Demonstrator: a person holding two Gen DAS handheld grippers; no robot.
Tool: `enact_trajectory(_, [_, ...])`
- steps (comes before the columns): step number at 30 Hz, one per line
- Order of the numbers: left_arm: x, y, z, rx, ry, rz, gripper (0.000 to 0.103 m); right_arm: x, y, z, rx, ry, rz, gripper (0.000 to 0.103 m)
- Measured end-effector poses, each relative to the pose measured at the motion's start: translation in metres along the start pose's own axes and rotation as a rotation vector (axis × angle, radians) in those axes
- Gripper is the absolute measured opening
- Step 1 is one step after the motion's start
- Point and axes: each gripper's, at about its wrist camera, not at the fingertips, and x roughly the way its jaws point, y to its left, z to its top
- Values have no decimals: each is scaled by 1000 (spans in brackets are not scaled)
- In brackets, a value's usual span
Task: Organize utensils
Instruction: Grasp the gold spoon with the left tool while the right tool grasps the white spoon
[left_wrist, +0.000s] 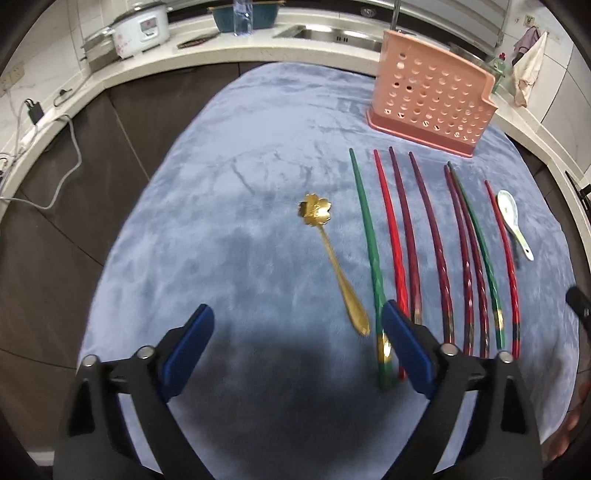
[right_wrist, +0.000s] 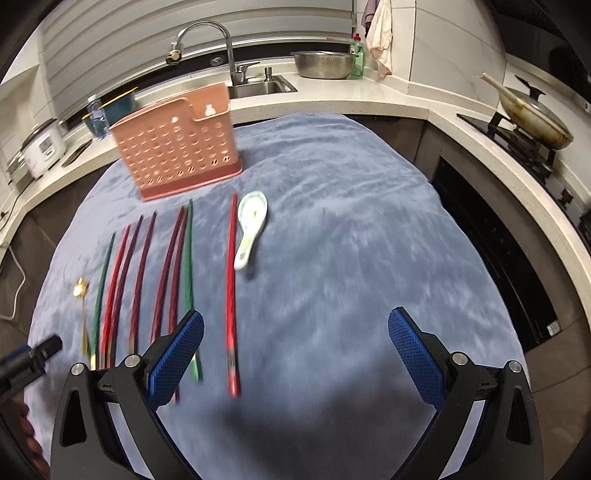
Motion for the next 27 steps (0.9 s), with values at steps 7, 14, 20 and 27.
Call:
enact_trajectory(7, [30, -7, 10, 7, 64, -33, 59, 61, 5, 39, 63, 71, 63, 65])
enact_trajectory(14, [36, -7, 9, 20, 71, -41, 51, 98, 9, 39, 102, 152, 102, 38])
enact_trajectory(20, [36, -8, 5, 41, 49, -34, 39, 98, 16, 33, 85, 140, 109, 38])
enact_trajectory(27, [33, -6, 2, 34, 54, -66, 16, 99, 25, 30, 30, 141, 95, 28])
